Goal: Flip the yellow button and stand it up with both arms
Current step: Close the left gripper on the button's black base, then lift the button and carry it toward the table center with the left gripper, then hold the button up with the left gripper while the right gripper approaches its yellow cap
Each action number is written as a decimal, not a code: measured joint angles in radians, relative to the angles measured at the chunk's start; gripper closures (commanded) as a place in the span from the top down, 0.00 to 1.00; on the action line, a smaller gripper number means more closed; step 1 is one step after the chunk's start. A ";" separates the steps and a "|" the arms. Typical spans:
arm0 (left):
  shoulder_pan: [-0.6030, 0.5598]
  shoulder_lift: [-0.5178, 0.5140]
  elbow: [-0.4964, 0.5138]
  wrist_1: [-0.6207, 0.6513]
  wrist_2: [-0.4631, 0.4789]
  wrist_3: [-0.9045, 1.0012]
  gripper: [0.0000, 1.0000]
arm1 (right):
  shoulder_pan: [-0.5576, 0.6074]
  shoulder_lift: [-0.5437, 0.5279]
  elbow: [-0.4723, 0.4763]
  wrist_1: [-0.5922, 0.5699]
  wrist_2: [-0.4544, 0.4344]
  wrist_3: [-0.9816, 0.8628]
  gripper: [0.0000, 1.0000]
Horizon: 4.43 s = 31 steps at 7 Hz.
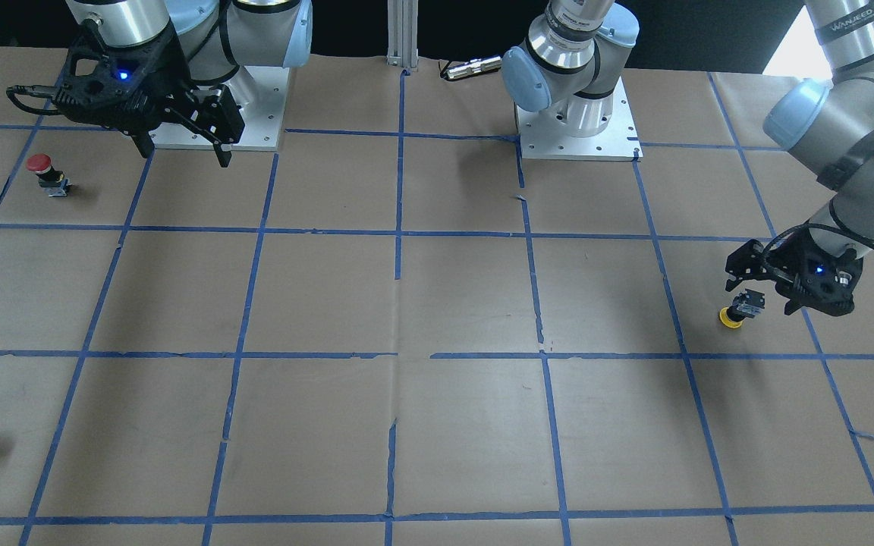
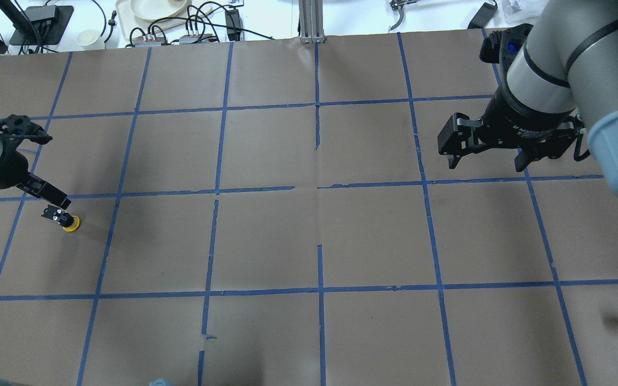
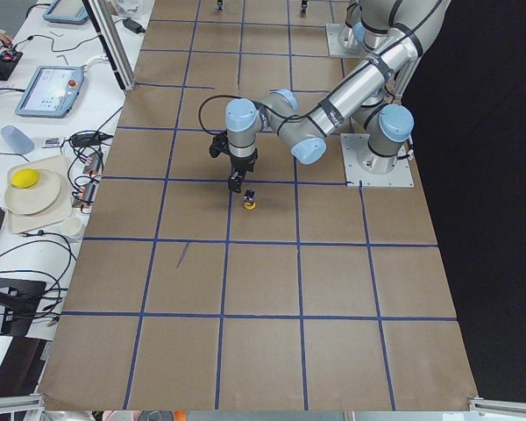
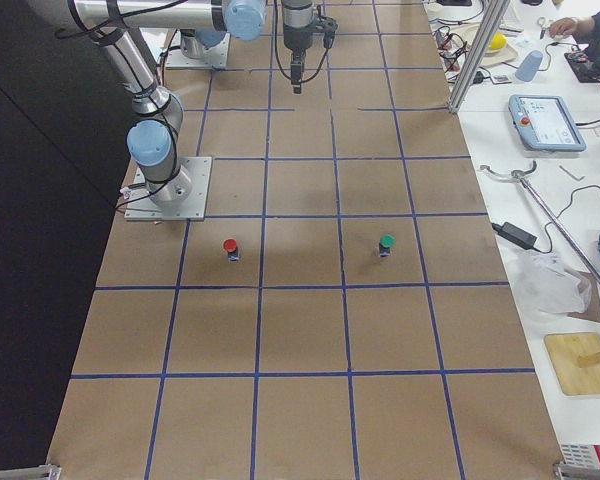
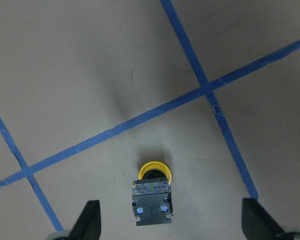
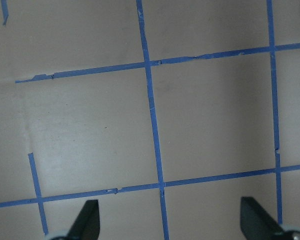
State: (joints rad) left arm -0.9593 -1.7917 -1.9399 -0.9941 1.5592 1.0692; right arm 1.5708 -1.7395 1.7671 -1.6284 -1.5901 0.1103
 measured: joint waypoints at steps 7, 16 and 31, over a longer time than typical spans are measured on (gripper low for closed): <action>0.038 -0.062 -0.063 0.105 0.081 -0.033 0.28 | 0.000 0.000 0.000 0.000 0.002 -0.008 1.00; -0.086 0.180 -0.039 -0.675 -0.666 -0.210 0.22 | -0.015 0.014 -0.019 0.020 0.137 0.183 1.00; -0.504 0.253 -0.130 -0.818 -1.557 -0.368 0.21 | -0.011 0.159 -0.124 0.094 0.809 1.050 0.99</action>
State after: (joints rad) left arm -1.4629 -1.5384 -2.0695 -1.8116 0.0018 0.7015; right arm 1.5596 -1.5801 1.6433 -1.5348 -0.7814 1.1605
